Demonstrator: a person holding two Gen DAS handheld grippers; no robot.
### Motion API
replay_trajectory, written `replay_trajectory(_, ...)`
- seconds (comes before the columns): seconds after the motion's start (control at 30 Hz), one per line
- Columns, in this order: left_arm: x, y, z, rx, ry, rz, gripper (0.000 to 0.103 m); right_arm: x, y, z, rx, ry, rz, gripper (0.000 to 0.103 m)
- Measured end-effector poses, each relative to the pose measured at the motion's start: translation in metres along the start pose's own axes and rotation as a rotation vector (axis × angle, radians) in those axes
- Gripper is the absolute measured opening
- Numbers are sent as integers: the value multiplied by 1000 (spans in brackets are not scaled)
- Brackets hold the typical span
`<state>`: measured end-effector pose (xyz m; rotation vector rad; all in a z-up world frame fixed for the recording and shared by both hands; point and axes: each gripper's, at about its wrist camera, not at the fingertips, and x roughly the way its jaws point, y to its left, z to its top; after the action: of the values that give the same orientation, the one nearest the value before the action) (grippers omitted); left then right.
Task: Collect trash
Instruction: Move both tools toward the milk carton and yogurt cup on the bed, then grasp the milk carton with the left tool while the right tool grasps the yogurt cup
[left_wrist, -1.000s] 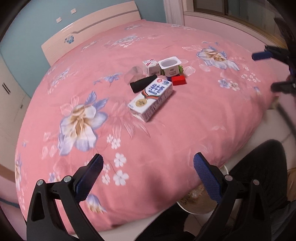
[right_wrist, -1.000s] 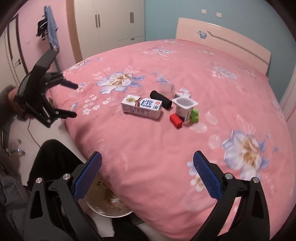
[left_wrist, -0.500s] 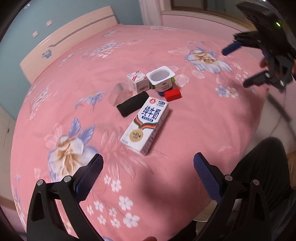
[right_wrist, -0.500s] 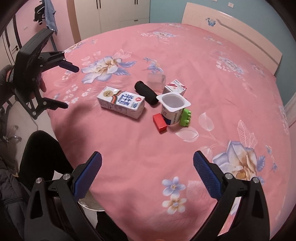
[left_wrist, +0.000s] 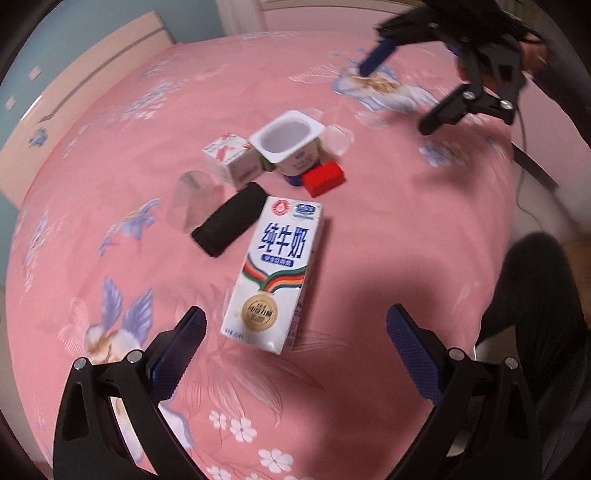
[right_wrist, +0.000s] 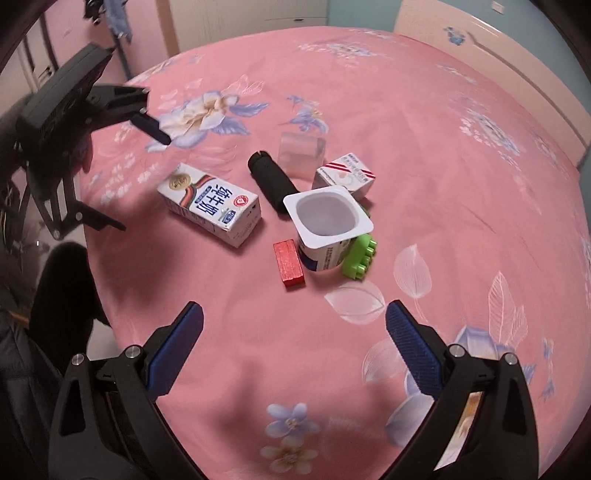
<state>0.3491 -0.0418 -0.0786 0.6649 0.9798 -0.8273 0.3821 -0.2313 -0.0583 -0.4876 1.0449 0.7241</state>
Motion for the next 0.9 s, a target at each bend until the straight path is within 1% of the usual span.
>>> replay_trajectory(0.07, 7, 1, 3, 17, 12, -42, 99, 9, -3, 3, -18, 20, -1, 97)
replay_trajectory(0.2, 17, 6, 6, 19, 24, -76, 99, 26, -10, 11, -33, 46, 14, 97)
replay_trajectory(0.27, 23, 9, 8, 17, 35, -76, 99, 36, -15, 17, -31, 61, 21, 97)
replay_trajectory(0.33, 30, 13, 11, 11, 42, -85, 99, 45, -19, 22, -29, 70, 5, 97)
replay_trajectory(0.4, 34, 15, 13, 9, 45, -91, 99, 55, -23, 29, -20, 84, 30, 97)
replay_trajectory(0.47, 38, 19, 14, 6, 52, -97, 99, 64, -26, 36, -11, 101, 8, 97)
replay_trajectory(0.6, 47, 24, 16, -16, 61, -109, 99, 75, -28, 47, -14, 105, 16, 97)
replay_trajectory(0.73, 51, 23, 19, -3, 52, -117, 99, 82, -29, 53, -33, 117, 22, 97)
replay_trajectory(0.77, 51, 22, 19, -3, 49, -118, 99, 84, -29, 54, -38, 118, 21, 96)
replay_trajectory(0.83, 53, 21, 21, 3, 39, -114, 99, 89, -30, 58, -37, 118, 26, 90)
replay_trajectory(0.87, 55, 21, 22, 3, 41, -112, 99, 92, -30, 59, -39, 126, 23, 82)
replay_trajectory(0.9, 56, 21, 22, 2, 43, -118, 99, 94, -31, 59, -38, 130, 22, 76)
